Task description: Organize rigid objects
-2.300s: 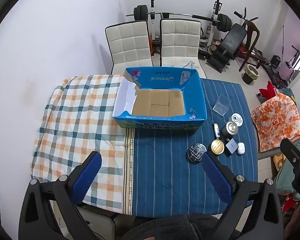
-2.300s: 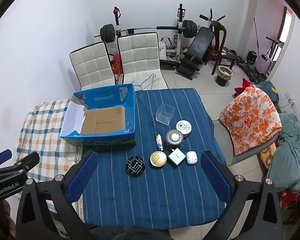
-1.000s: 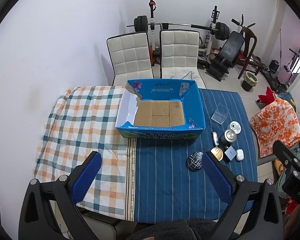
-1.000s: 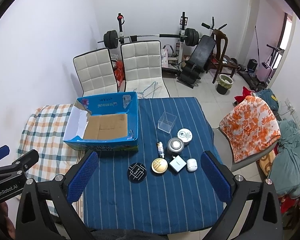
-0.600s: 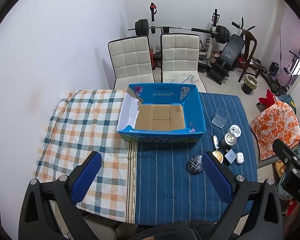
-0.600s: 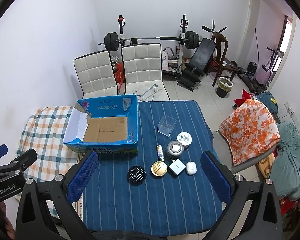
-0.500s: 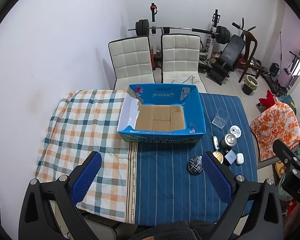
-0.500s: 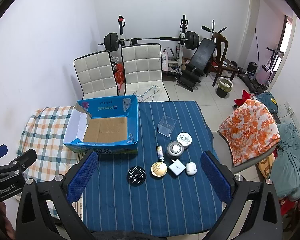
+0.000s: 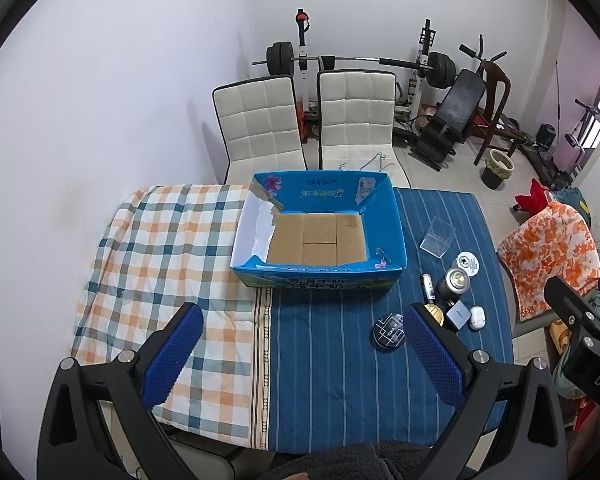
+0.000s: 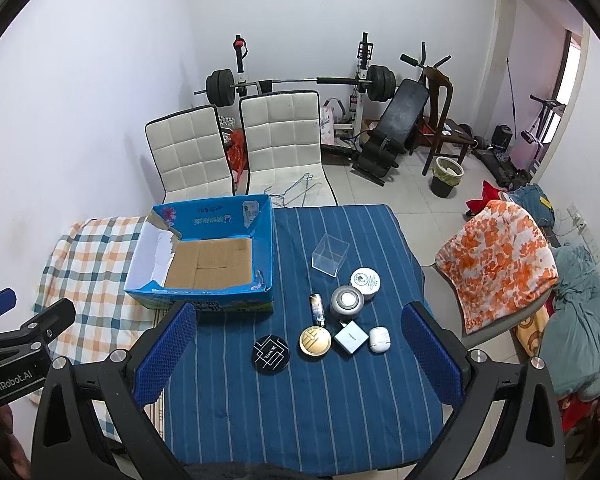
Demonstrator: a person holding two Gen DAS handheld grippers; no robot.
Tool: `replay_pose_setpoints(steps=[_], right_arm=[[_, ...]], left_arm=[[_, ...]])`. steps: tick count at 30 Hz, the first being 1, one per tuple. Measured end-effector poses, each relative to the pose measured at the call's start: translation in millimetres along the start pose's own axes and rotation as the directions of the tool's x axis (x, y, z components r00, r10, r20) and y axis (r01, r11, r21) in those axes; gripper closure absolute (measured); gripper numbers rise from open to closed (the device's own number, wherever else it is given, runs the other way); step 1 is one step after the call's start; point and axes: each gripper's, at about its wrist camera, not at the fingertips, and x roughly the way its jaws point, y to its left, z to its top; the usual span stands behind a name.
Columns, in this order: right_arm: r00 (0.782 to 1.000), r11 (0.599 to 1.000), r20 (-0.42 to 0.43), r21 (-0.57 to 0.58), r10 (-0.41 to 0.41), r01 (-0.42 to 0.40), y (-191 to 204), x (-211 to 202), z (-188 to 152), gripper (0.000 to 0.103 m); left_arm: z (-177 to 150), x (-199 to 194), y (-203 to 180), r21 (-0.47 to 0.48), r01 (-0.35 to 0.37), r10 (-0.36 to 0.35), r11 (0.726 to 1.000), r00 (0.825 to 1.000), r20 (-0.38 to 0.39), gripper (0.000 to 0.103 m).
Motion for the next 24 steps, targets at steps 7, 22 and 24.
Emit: replay_pose_setpoints(steps=[7, 22, 24], right_arm=[[1.0, 1.0, 0.004, 0.002, -0.003, 0.003, -3.1, -1.7, -1.0, 0.0], [0.976, 0.985, -0.22, 0.17, 0.006, 0.032, -79.4, 112.4, -39.3, 0.0], [0.965, 0.981, -0.263, 0.186, -0.005, 0.056, -91.2, 145.1, -51.3, 0.0]], left_arm=[[-6.2, -1.9, -5.6, 0.006, 0.004, -0.004, 1.0, 1.0, 0.008, 0.0], [-8.4, 63.5, -24.8, 0.013, 0.059, -0.058, 0.998, 0.996, -0.073, 0.0], [-11.5, 88.6, -32.8, 0.018, 0.069, -0.067, 0.997, 0.992, -0.108, 0.0]])
